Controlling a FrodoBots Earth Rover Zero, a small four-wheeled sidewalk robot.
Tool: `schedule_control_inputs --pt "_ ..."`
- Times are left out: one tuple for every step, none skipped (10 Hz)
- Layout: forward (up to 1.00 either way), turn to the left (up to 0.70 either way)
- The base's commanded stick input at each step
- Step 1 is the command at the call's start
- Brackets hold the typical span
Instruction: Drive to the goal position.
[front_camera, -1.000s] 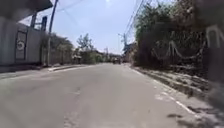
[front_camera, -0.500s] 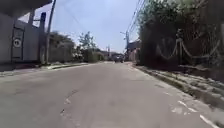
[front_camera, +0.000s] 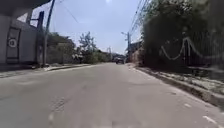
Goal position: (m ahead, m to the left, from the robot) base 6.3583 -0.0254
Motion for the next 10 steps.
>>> schedule_control_inputs --pt "1.0 0.0" --pt "1.0 0.0" --pt "1.0 0.0" --pt "1.0 0.0" --pt "1.0 0.0" --pt "1.0 -0.35" --pt "1.0 -0.4" --pt "1.0 -0.4" --pt "1.0 -0.4" --pt "1.0 -0.35"
